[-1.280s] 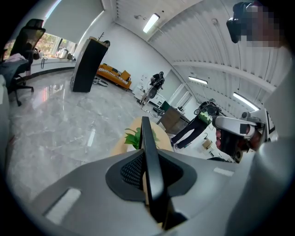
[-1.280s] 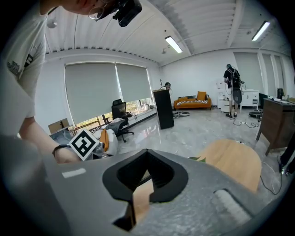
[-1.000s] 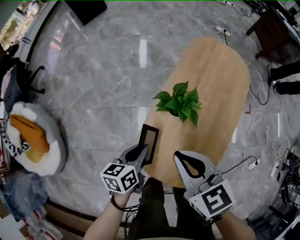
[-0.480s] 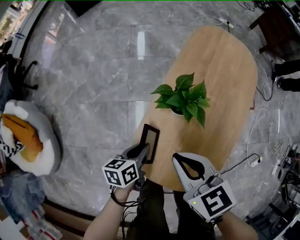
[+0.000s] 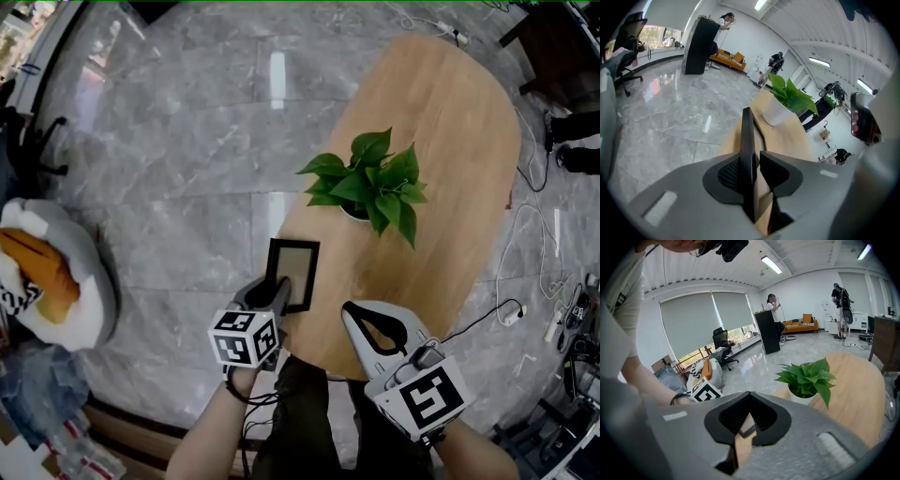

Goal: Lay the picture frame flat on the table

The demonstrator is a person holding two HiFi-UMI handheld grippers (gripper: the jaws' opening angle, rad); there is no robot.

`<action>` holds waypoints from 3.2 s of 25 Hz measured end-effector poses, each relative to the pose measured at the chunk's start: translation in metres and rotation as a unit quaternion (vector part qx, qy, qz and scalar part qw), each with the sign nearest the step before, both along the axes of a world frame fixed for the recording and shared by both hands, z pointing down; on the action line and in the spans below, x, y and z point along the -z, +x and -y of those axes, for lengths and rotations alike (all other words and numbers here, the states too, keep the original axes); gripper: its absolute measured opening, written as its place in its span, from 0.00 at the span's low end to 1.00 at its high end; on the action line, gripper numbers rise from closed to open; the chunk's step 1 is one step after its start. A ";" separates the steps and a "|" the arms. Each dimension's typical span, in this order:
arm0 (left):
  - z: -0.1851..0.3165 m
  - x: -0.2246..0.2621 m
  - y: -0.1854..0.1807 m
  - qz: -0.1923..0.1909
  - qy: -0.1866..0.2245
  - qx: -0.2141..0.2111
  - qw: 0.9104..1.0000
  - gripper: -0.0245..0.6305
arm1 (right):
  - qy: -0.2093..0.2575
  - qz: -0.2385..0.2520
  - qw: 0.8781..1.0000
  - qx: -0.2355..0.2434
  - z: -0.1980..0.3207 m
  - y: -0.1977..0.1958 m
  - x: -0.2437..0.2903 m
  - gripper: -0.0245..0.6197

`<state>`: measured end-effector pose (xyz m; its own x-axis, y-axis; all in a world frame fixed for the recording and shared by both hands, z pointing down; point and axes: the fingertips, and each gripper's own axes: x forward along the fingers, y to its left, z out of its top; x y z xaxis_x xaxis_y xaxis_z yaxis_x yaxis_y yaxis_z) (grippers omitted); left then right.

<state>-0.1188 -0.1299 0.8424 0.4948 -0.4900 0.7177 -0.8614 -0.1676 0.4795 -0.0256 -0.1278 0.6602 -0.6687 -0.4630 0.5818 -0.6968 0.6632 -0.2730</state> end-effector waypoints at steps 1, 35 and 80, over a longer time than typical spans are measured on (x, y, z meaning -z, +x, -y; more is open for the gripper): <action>0.000 -0.004 -0.001 0.005 0.001 -0.001 1.000 0.24 | 0.000 -0.002 1.000 0.001 -0.001 0.000 -0.003 0.04; 0.015 0.153 -0.016 0.149 0.140 -0.024 0.979 0.12 | 0.054 -0.016 0.998 -0.005 0.015 0.023 0.088 0.04; -0.035 0.644 0.013 0.182 0.477 -0.064 0.857 0.07 | 0.369 0.028 0.927 -0.066 -0.053 0.085 0.524 0.04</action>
